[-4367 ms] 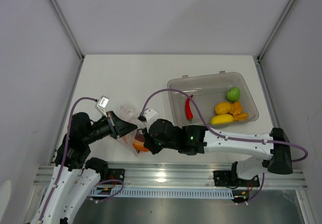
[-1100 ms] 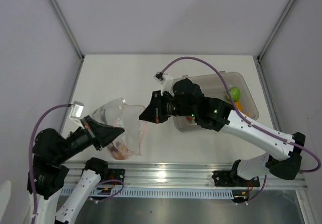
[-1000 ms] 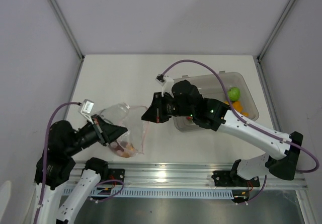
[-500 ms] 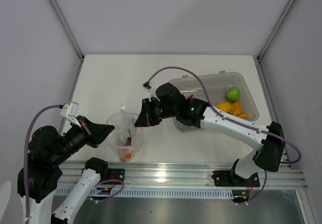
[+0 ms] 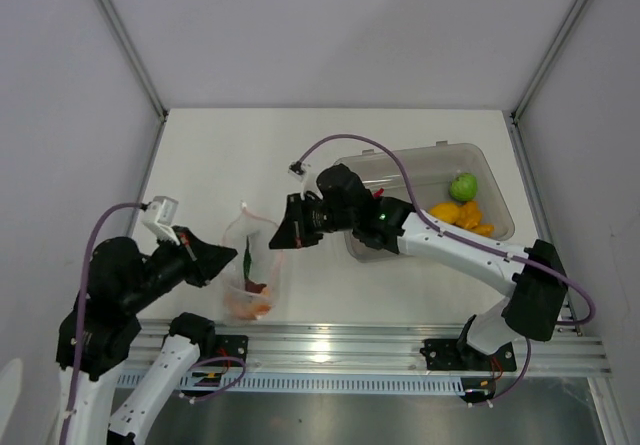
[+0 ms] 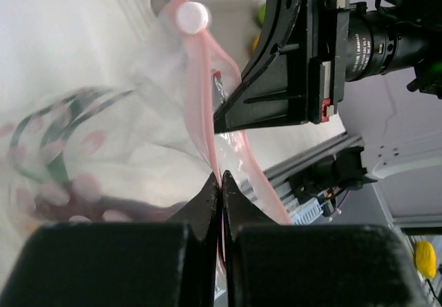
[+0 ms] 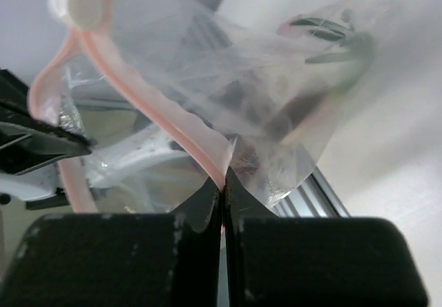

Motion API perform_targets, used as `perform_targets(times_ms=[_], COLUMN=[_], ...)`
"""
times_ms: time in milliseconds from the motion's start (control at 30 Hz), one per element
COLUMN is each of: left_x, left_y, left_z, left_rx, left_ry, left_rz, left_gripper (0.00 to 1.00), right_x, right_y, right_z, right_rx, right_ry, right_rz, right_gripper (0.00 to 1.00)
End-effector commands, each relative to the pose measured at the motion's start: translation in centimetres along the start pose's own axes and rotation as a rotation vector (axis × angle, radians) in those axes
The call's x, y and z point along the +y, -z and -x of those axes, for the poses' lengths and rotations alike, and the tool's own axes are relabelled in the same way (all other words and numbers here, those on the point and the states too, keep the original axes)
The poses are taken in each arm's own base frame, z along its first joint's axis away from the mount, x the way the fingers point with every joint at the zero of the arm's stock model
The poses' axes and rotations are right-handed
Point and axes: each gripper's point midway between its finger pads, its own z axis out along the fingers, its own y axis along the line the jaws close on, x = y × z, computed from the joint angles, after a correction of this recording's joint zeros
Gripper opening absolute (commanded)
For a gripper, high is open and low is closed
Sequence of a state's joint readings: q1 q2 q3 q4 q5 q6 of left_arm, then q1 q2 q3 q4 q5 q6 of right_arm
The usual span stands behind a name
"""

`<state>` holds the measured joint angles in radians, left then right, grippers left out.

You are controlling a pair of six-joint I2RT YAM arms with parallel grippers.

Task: Place the food in the zip-top bag and seal the zipper
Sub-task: Adjust the zipper food storage bag at the center of the board.

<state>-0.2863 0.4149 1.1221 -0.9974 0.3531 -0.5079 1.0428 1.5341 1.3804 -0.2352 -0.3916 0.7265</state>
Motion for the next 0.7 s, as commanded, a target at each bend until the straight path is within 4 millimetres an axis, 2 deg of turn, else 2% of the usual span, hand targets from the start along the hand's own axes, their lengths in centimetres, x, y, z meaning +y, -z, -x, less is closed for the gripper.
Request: perform_targets(times_ms=[0,33,100,133,233,267,333,367,433,500,533,600,667], left_x=[-0.2,0.5,0.1,0.2,0.5,0.7,0.9,1.2,1.4,1.6,1.6,1.5,1.5], left_y=[-2.1,-3.4,-4.3,-5.4,-6.5,-7.0,-7.3,-7.5,-7.7,-7.9,-8.0,-8.2,-8.3], left_z=[-0.7,-1.4,-2.2,-3.2,-3.7,-3.7,-3.8,-3.8,-3.9,-3.9,-3.9,-3.9,-4.2], left_rx=[0.028,0.053,0.096,0.136,0.148,0.144,0.144,0.148,0.150,0.146,0.148,0.152,0.159], left_ry=[0.022,0.039,0.066,0.092,0.113,0.112,0.112,0.108,0.106,0.101,0.102,0.103,0.106], left_rz=[-0.065,-0.066,-0.116,-0.145,-0.167,-0.167,-0.163,-0.152,-0.146,-0.145,-0.145,-0.155,-0.160], left_gripper=[0.01,0.01,0.01,0.01,0.01,0.01,0.01,0.01,0.00,0.01,0.01,0.01,0.00], right_x=[-4.6,-5.5,-8.1,-9.4,-10.6,-11.0,-11.3,-11.1,-11.2,-10.9,-12.6,-13.6,-16.3], right_y=[0.1,0.1,0.1,0.2,0.7,1.4,2.3,3.3,4.9,7.5,9.4,12.4,15.3], right_z=[-0.9,-1.2,-2.0,-2.3,-2.3,-2.5,-1.6,-1.4,-0.1,0.8,2.0,3.3,4.1], right_rx=[-0.002,0.003,0.009,0.010,0.004,0.011,-0.020,-0.029,-0.088,-0.143,-0.205,-0.284,-0.336], right_ry=[-0.070,-0.077,-0.105,-0.108,-0.092,-0.089,-0.050,-0.041,0.000,0.032,0.052,0.064,0.070], right_rz=[-0.067,-0.085,-0.159,-0.205,-0.284,-0.317,-0.370,-0.394,-0.451,-0.504,-0.609,-0.686,-0.819], right_gripper=[0.00,0.02,0.06,0.12,0.27,0.39,0.47,0.55,0.62,0.71,0.76,0.79,0.82])
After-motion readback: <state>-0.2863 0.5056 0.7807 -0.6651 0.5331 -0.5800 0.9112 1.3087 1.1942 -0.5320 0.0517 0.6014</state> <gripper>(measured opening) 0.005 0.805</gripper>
